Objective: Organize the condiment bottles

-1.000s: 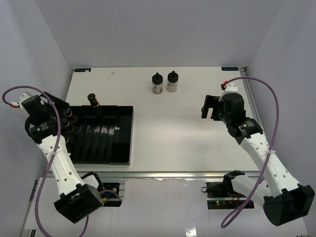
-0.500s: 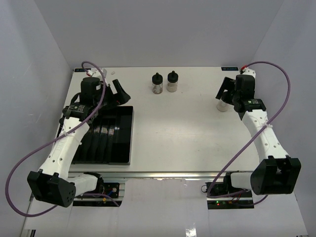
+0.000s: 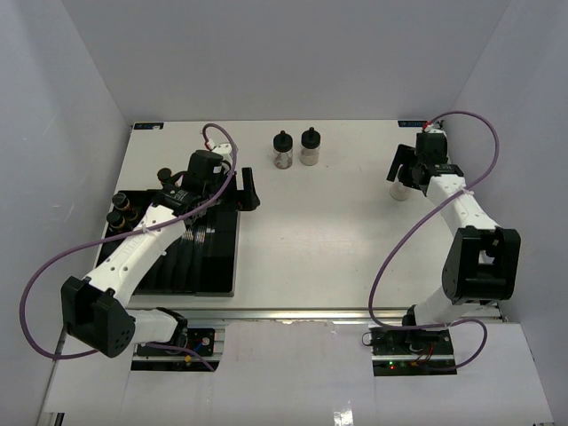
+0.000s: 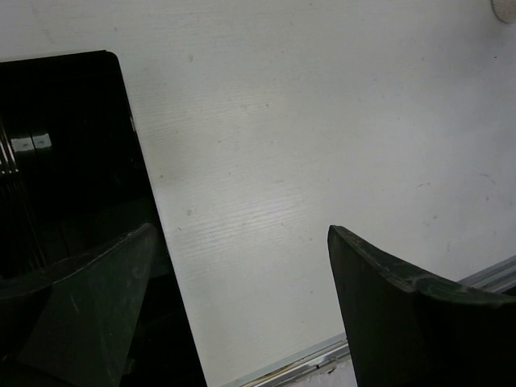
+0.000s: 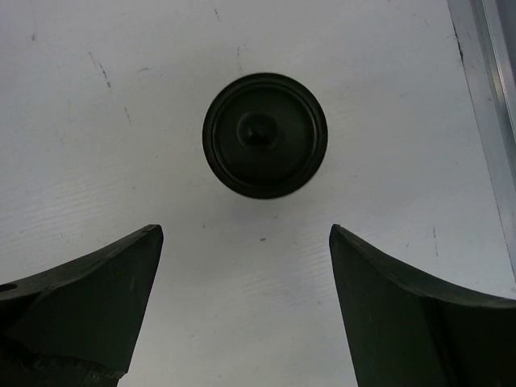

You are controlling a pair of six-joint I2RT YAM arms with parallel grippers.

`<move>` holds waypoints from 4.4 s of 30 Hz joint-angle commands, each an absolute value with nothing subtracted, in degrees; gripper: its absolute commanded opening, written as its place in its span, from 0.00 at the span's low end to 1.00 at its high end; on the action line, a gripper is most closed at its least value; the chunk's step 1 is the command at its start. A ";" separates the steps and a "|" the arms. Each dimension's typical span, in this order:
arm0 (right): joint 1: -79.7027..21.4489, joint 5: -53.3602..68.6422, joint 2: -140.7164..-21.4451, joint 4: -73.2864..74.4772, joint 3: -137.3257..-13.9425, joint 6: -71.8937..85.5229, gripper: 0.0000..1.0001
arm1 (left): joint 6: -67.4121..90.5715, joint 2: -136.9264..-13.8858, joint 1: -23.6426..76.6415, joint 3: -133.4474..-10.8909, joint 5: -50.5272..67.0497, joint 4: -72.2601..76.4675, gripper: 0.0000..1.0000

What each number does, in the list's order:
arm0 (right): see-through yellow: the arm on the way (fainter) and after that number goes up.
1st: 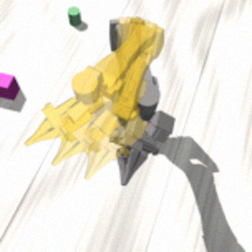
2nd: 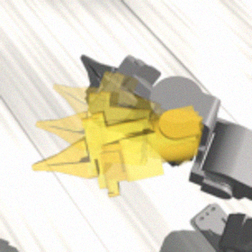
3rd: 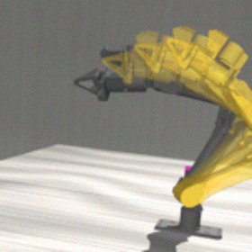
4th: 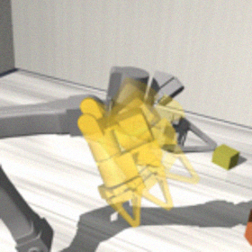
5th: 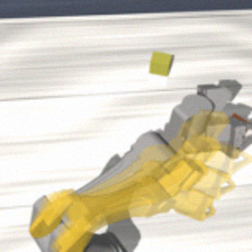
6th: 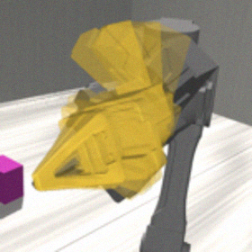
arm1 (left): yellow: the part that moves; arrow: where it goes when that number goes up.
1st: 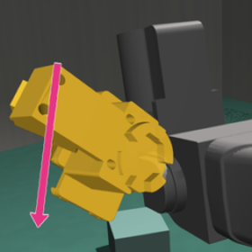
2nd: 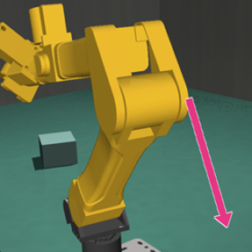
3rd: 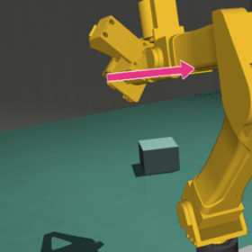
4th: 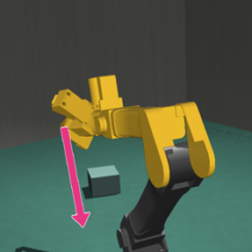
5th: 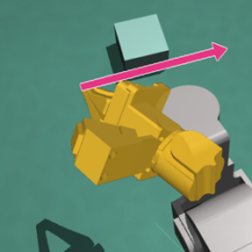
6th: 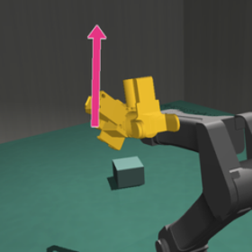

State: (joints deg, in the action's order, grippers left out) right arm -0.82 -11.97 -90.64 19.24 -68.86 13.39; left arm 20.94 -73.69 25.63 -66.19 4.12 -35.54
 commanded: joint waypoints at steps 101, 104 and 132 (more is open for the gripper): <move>-44.08 -32.80 -46.58 25.11 -60.08 5.95 0.96 | 22.89 -102.00 47.81 -87.10 -9.79 -42.88 0.97; -44.07 -33.37 -45.47 25.14 -59.98 5.27 0.96 | 24.08 -103.54 47.81 -87.93 -11.83 -43.99 0.96; -43.95 -33.64 -43.30 24.87 -60.82 4.33 0.96 | 29.11 -104.63 47.79 -92.92 -16.40 -52.67 0.00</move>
